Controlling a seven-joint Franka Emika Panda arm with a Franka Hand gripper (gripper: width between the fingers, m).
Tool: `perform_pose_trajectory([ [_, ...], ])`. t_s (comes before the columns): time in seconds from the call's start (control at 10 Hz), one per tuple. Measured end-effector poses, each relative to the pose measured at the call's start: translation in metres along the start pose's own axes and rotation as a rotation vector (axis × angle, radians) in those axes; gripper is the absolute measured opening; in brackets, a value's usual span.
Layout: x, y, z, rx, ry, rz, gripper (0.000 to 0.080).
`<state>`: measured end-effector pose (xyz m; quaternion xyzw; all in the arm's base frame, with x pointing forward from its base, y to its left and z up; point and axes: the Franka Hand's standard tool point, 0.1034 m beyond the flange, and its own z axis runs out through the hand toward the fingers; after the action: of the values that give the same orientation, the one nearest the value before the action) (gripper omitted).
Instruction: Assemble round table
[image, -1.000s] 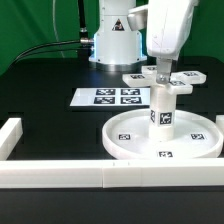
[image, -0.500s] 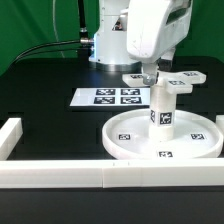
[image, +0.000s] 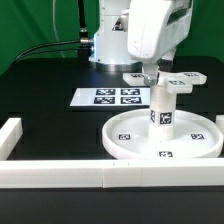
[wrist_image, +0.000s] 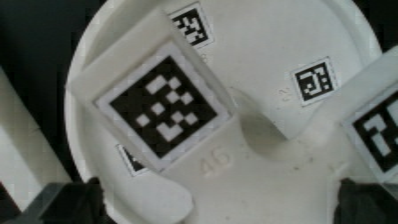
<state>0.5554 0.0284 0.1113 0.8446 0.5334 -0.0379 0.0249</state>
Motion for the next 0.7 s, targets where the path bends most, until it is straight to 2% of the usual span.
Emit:
perform_pose_trajectory([
  [0.4, 0.0015, -0.0003, -0.0003, -0.002, 0.002, 0.0, 0.0649],
  [0.5, 0.003, -0.001, -0.0005, -0.002, 0.002, -0.001, 0.0561],
  [0.6, 0.0043, -0.0017, -0.0008, -0.003, 0.002, -0.001, 0.0561],
  [0.7, 0.0046, -0.0011, -0.0014, -0.004, 0.003, -0.001, 0.0365],
])
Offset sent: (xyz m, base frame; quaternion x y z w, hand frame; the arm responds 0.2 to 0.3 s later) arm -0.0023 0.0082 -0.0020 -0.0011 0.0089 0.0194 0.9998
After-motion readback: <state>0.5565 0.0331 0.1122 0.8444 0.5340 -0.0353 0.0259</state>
